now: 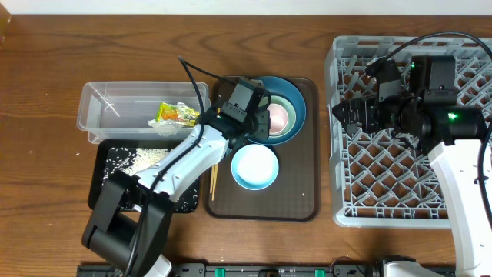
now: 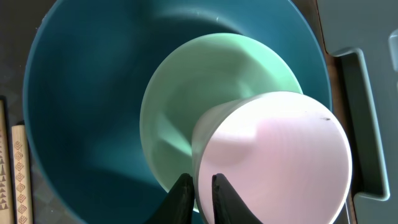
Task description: Sort waste into correct bins and load items into the dishwasher rack
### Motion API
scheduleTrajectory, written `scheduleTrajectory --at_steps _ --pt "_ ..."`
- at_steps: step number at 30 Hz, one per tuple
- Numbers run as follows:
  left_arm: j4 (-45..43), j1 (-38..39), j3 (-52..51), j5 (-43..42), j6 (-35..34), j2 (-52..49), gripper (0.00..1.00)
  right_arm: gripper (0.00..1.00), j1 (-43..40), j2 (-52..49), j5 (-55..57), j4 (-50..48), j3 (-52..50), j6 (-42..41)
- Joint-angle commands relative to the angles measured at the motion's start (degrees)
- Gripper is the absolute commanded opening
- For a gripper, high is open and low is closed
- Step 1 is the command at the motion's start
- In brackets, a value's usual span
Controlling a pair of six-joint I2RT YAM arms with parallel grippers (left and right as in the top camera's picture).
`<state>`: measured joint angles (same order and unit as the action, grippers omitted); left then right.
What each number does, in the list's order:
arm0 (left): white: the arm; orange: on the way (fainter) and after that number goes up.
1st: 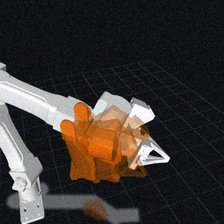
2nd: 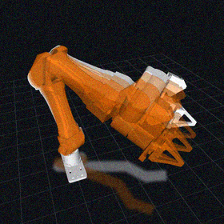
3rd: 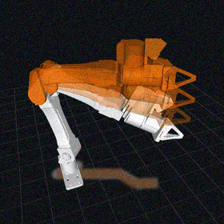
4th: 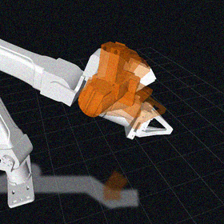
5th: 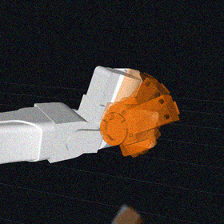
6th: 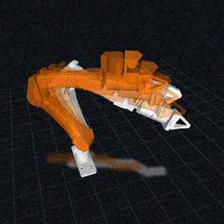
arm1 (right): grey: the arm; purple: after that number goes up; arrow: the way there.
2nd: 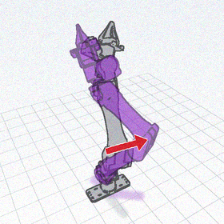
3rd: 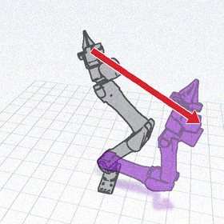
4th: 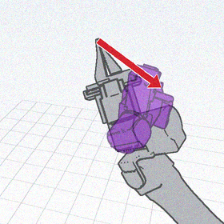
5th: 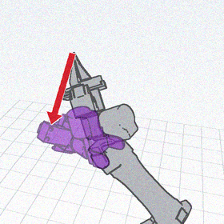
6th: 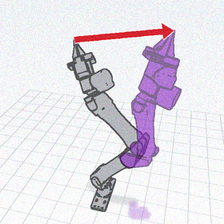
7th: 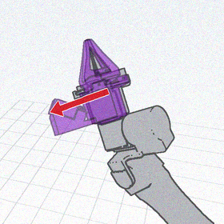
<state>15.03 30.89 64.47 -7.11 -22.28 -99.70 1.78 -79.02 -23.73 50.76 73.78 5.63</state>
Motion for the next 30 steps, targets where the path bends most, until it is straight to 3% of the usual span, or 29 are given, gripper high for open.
scheduleTrajectory --at_steps 1,8,17,30 --pt "0.4 -0.2 -0.5 0.7 0.3 -0.3 0.15 0.99 0.0 -0.1 0.0 0.1 1.1 0.7" --pt "1.2 -0.2 -0.5 0.7 0.3 -0.3 0.06 0.99 0.0 -0.1 0.0 0.1 1.1 0.7" --pt "-0.6 -0.8 -0.3 1.3 0.3 0.9 0.06 0.99 0.0 -0.1 0.0 0.3 1.1 0.7" --pt "0.6 -2.0 -0.2 -0.5 0.3 15.8 0.06 0.99 0.0 -0.1 -0.1 0.2 1.1 -0.1"
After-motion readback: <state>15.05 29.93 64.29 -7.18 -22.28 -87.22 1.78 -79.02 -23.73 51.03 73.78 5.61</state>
